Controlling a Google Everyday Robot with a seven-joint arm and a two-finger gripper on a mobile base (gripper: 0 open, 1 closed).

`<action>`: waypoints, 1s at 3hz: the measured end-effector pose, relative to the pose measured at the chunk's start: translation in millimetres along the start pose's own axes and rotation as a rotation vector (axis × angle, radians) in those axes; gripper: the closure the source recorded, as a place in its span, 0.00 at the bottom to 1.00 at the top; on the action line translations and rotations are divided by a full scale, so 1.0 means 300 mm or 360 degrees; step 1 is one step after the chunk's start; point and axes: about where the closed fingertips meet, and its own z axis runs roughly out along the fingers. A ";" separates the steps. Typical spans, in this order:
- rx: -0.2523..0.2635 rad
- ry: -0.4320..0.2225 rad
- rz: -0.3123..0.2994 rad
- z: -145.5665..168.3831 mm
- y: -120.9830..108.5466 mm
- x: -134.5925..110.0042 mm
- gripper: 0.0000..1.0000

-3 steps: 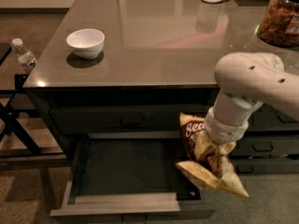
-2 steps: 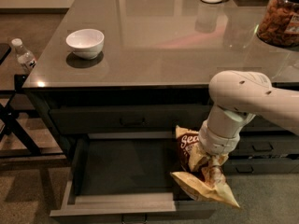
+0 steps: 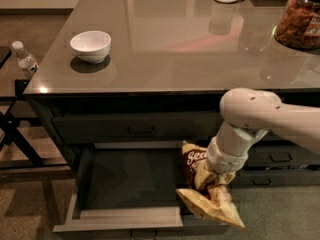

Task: Place brown chip bag into middle drawer

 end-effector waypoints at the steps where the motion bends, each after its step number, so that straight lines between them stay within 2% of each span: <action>1: -0.0143 0.0026 -0.0026 0.142 0.049 -0.048 1.00; 2: -0.0245 0.0054 -0.0074 0.231 0.093 -0.089 1.00; 3: -0.0248 0.0064 -0.0077 0.242 0.092 -0.088 1.00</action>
Offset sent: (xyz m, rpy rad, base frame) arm 0.0195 0.0695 -0.0937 0.2485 0.0555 0.0536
